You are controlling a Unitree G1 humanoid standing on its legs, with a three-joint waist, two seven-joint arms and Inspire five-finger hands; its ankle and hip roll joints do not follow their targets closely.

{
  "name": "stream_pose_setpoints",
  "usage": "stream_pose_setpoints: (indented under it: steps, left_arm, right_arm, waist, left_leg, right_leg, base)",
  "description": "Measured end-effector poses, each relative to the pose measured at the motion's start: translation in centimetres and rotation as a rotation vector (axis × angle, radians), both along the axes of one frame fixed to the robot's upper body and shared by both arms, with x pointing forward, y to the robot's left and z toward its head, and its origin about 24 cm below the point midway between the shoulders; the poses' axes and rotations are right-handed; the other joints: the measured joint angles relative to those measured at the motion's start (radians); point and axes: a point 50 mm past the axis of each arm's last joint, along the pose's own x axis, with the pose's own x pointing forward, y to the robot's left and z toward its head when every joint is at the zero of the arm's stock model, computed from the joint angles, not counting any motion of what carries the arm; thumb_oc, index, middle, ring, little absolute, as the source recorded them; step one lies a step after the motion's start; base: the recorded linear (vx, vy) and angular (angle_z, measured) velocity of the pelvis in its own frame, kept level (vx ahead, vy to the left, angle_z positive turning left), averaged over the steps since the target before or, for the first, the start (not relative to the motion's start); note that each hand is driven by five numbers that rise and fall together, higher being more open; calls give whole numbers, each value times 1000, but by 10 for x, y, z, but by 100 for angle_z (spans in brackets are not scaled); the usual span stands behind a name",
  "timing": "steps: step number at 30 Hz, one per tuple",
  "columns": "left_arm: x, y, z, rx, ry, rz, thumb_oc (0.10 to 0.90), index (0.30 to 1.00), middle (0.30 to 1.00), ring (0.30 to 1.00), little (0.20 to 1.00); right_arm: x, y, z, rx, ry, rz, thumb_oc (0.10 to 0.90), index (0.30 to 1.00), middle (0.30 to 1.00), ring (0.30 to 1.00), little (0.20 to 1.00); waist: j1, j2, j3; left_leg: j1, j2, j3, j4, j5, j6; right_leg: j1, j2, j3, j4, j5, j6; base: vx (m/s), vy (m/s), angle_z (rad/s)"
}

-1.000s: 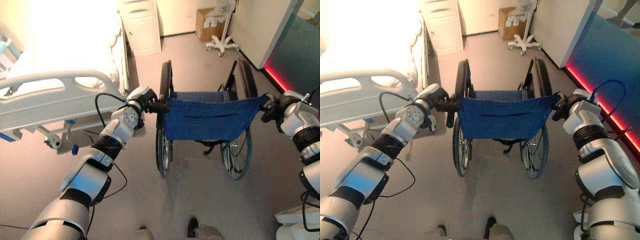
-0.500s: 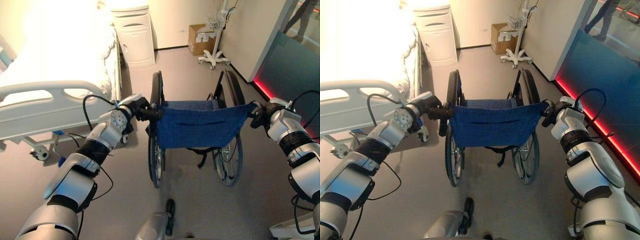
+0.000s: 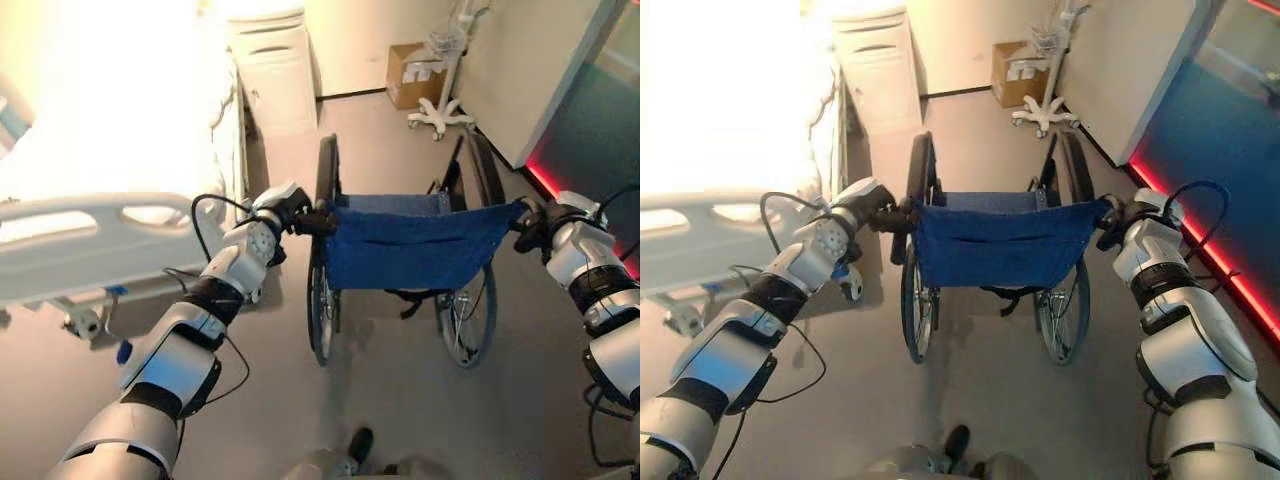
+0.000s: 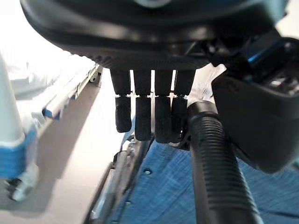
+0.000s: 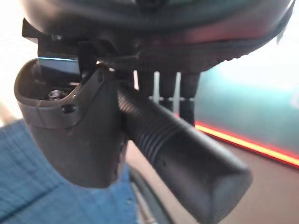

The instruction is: Push the wheelchair next to the bed

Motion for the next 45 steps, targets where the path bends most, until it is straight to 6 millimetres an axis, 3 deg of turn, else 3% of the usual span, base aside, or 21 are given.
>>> stream_pose_setpoints:
  steps: [1,3,5,7,8,11,12,13,14,16,21,24,26,29,32,34,38,42,43,44,45]
  left_arm:
    - [0,1,0,6,-4,0,400,300,300,300,300]
    - [4,3,16,14,-63,-8,400,300,300,300,300]
    - [6,6,32,13,-148,5,400,300,300,300,300]
    - [10,6,49,22,-223,11,400,300,300,300,300]
    - [13,3,57,23,-245,13,400,300,300,300,300]
    - [10,-3,30,-17,-172,14,400,300,300,300,300]
    - [9,-4,28,-29,-167,12,400,300,300,300,300]
    - [10,-9,26,-49,-156,6,400,300,300,300,300]
    - [11,-12,28,-62,-163,1,400,300,300,300,300]
    - [12,-15,33,-87,-191,3,400,300,300,300,300]
    - [12,-14,23,-112,-145,18,400,300,300,300,300]
    - [11,-14,18,-115,-135,23,400,300,300,300,300]
    - [8,-11,7,-120,-112,29,400,300,300,300,300]
    - [3,-10,-8,-102,-57,15,400,300,300,300,300]
    - [-5,-3,-25,-133,29,6,400,300,300,300,300]
    - [-7,6,-26,-156,48,22,400,300,300,300,300]
    - [1,9,-1,-166,-26,26,400,300,300,300,300]
    - [3,7,6,-179,-45,20,400,300,300,300,300]
    - [2,5,3,-173,-33,14,400,300,300,300,300]
    - [2,2,2,-171,-40,11,400,300,300,300,300]
    - [3,0,3,-174,-54,13,400,300,300,300,300]
  right_arm:
    - [0,0,1,4,1,-1,400,300,300,300,300]
    - [1,0,5,43,-8,-18,400,300,300,300,300]
    - [4,3,10,78,-28,-35,400,300,300,300,300]
    - [5,5,18,84,-43,-57,400,300,300,300,300]
    - [7,4,28,83,-65,-64,400,300,300,300,300]
    - [4,-2,26,55,-51,-76,400,300,300,300,300]
    - [3,-3,26,51,-48,-78,400,300,300,300,300]
    - [2,-7,26,41,-44,-87,400,300,300,300,300]
    - [0,-10,26,29,-39,-99,400,300,300,300,300]
    - [-1,-12,26,27,-37,-114,400,300,300,300,300]
    - [-1,-12,26,3,-29,-109,400,300,300,300,300]
    - [-3,-13,17,10,-1,-109,400,300,300,300,300]
    - [-4,-10,5,16,35,-113,400,300,300,300,300]
    - [-5,-8,-9,6,79,-134,400,300,300,300,300]
    - [-6,-6,-16,-21,100,-109,400,300,300,300,300]
    - [-5,-3,-19,-18,107,-82,400,300,300,300,300]
    - [1,-1,-1,-6,68,-79,400,300,300,300,300]
    - [-1,-3,-9,-2,79,-94,400,300,300,300,300]
    - [-2,-2,-18,-3,94,-107,400,300,300,300,300]
    - [-4,-2,-27,-10,104,-124,400,300,300,300,300]
    - [-5,-2,-30,-7,104,-136,400,300,300,300,300]
  waist:
    - [-17,-4,1]
    - [-33,-69,27]
    - [-28,-117,54]
    - [-73,-161,74]
    - [-106,-181,100]
    - [-126,-111,80]
    - [-131,-103,76]
    - [-152,-69,62]
    - [-159,-75,58]
    - [-173,-125,49]
    - [-178,-92,20]
    - [-174,-118,18]
    - [-168,-145,26]
    - [-110,-157,45]
    - [29,-67,80]
    - [53,-65,76]
    - [37,-90,75]
    - [59,-109,58]
    - [67,-99,22]
    - [72,-129,10]
    - [69,-144,4]
  left_leg:
    - [-5,0,-11,10,-7,-4]
    - [-11,-13,-73,40,-28,-40]
    - [-23,3,-108,45,-44,-40]
    - [-40,29,-109,16,-93,21]
    - [-85,19,-4,225,-121,-31]
    - [0,102,126,302,-200,-106]
    - [16,114,132,267,-202,-106]
    - [36,165,112,121,-233,-58]
    - [43,181,98,77,-209,-109]
    - [58,168,133,70,-190,-143]
    - [83,210,163,290,-162,-188]
    - [57,210,160,362,-101,-276]
    - [-93,198,173,656,-2,-330]
    - [-228,173,241,515,-2,-299]
    - [-289,197,334,201,75,-312]
    - [-226,220,351,112,113,-286]
    - [-144,143,332,-20,121,-243]
    - [-107,92,362,33,79,-150]
    - [-103,88,355,16,94,-103]
    - [-93,69,357,15,82,1]
    - [-92,53,352,8,77,5]
  right_leg:
    - [2,-25,28,-85,20,26]
    - [29,-112,25,-315,121,150]
    - [35,-129,20,-292,193,157]
    - [25,-122,15,-245,211,146]
    - [26,-139,-6,-210,223,148]
    - [52,-117,-90,-150,226,144]
    - [57,-112,-102,-143,226,144]
    - [55,-74,-108,-130,224,140]
    - [51,-64,-104,-121,217,114]
    - [59,-94,-143,-174,230,60]
    - [94,-83,-197,-190,238,-31]
    - [136,-71,-173,-216,232,-34]
    - [194,-55,-137,-234,212,-69]
    - [274,-45,-141,-238,182,-77]
    - [410,21,-156,-282,178,-93]
    - [439,28,-156,-320,174,-90]
    - [434,23,-191,-314,139,-66]
    - [461,15,-225,-272,59,-26]
    - [460,21,-226,-241,20,-9]
    - [452,9,-217,-195,-16,8]
    - [442,-6,-216,-168,-24,18]
  base:
    - [458,-225,119]
    - [517,-303,87]
    - [417,-243,82]
    - [497,-236,153]
    - [595,-271,154]
    - [332,-192,77]
    - [209,-160,74]
    - [202,-161,85]
    - [215,-160,116]
    - [262,-165,69]
    - [291,-143,13]
    - [444,-266,12]
    - [677,-236,10]
    - [559,-31,-42]
    - [507,139,-136]
    - [421,287,-91]
    - [485,286,6]
    - [408,173,-21]
    - [280,156,-25]
    - [320,186,-12]
    - [486,276,25]
